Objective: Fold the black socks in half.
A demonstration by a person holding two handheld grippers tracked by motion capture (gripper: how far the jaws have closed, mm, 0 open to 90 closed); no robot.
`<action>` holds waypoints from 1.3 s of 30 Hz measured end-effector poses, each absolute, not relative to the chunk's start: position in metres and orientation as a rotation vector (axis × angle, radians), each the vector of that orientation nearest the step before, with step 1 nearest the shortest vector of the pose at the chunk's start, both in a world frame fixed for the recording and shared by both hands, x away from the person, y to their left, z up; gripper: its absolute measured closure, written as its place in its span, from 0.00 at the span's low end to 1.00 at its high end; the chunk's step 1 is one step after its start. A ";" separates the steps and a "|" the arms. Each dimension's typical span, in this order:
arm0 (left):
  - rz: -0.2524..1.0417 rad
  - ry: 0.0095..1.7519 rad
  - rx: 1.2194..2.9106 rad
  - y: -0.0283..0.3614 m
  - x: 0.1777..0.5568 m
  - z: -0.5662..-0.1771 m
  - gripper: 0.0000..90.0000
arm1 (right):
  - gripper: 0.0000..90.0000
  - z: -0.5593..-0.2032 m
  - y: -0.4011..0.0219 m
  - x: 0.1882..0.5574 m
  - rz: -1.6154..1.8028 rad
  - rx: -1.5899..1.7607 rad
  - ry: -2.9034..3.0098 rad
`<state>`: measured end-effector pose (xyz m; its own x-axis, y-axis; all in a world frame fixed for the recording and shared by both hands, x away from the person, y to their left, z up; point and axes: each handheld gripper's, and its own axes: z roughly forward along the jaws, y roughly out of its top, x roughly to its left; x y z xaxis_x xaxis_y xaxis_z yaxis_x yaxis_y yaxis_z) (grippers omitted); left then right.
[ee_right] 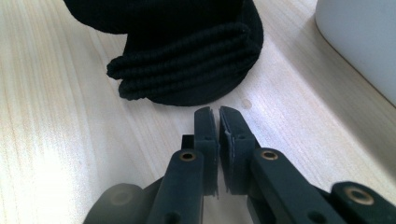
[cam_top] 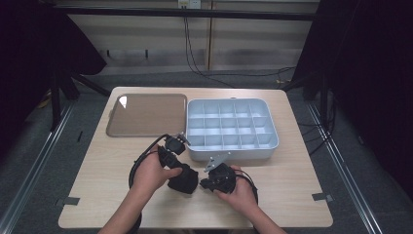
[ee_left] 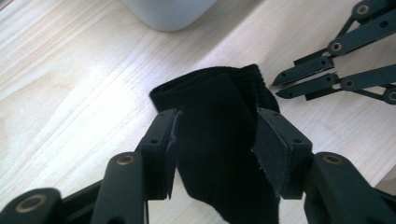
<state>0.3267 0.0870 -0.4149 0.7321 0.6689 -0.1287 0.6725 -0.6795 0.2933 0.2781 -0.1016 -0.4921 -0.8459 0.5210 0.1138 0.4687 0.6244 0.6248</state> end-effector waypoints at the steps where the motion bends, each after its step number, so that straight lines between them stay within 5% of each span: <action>1: -0.008 1.046 2.616 0.089 0.327 -0.415 0.56 | 0.95 -0.492 -0.102 0.278 1.027 0.843 2.760; 17: 0.015 1.185 2.595 0.112 0.334 -0.434 0.44 | 0.94 -0.492 -0.103 0.279 1.024 0.846 2.760; 29: -0.021 1.147 2.604 0.092 0.327 -0.446 0.40 | 0.74 -0.483 -0.113 0.281 1.039 0.945 2.688; 39: -0.059 1.133 2.582 0.073 0.323 -0.450 0.38 | 0.72 -0.482 -0.130 0.284 1.011 0.996 2.672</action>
